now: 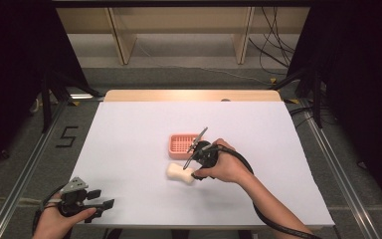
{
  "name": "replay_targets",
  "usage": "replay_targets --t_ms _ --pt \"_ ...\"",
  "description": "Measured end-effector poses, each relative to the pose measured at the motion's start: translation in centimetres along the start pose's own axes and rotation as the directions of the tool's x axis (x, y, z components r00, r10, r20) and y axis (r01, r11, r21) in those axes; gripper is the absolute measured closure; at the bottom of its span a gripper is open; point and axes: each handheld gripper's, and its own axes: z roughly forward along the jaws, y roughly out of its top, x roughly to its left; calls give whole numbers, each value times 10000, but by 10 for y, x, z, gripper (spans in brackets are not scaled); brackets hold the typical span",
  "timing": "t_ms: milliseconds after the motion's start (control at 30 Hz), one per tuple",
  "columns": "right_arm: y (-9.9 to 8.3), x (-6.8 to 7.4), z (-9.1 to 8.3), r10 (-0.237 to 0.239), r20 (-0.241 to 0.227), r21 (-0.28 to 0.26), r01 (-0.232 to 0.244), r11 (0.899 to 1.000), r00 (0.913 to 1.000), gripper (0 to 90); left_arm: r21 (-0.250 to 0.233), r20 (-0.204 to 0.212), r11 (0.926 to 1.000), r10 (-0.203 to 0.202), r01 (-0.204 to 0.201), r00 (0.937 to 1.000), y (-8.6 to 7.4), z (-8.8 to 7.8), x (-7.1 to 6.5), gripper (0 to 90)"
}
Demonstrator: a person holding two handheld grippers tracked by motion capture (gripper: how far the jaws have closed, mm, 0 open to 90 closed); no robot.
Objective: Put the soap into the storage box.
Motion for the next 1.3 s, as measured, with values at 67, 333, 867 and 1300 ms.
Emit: replay_targets --t_ms 67,333,867,1300 --pt "1 0 1 -52 12 0 52 10000 10000 440 8 76 10000 -56 56 10000 0 0 0 312" --pt "15 2 7 -296 -140 354 301 9989 9995 440 -37 35 9999 -137 137 9999 -3 -4 1 312" --pt "37 3 21 -899 -328 998 927 9907 9954 437 -64 48 9998 -163 164 9999 -4 -5 1 312" --pt "47 6 28 -699 -498 1064 749 9915 9963 435 -184 -35 9997 -182 181 9998 -5 -4 1 312"
